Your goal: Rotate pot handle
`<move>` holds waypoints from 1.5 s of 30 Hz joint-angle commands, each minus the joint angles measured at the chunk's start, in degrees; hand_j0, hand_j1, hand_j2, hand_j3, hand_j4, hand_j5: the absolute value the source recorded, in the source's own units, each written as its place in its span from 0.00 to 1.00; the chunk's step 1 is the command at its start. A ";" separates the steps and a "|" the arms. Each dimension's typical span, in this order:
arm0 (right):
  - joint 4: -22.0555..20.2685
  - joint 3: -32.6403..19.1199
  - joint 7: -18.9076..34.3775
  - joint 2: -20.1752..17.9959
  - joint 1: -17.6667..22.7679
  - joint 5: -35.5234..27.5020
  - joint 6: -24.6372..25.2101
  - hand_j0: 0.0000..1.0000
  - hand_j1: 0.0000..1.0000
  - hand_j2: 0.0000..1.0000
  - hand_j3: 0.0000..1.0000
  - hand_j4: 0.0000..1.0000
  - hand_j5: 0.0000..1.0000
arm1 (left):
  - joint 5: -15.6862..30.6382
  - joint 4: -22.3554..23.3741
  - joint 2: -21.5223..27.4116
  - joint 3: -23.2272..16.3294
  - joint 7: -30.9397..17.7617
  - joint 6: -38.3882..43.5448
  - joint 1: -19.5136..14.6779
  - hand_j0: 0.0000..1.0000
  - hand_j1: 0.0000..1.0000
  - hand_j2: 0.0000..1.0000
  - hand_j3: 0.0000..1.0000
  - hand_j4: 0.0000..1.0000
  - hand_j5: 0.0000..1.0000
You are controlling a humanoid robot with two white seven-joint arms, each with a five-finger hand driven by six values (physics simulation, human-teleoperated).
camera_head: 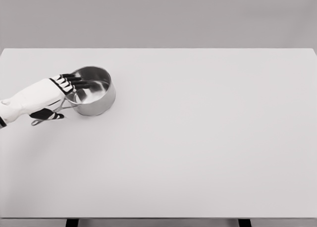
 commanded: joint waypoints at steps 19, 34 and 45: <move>-0.06 0.09 0.00 0.00 0.00 -0.02 -0.01 1.00 1.00 1.00 1.00 1.00 1.00 | 1.08 2.63 1.64 2.35 0.02 -0.01 0.00 1.00 1.00 1.00 1.00 1.00 1.00; -0.06 0.09 0.00 0.00 0.00 -0.02 -0.01 1.00 1.00 1.00 1.00 1.00 1.00 | 3.18 2.98 1.82 3.40 0.11 -0.01 0.09 1.00 1.00 1.00 1.00 1.00 1.00; 0.03 0.09 0.00 0.00 0.00 -0.02 -0.01 1.00 1.00 1.00 1.00 1.00 1.00 | 3.80 3.77 0.94 3.05 -0.25 -0.01 0.53 1.00 1.00 1.00 1.00 1.00 1.00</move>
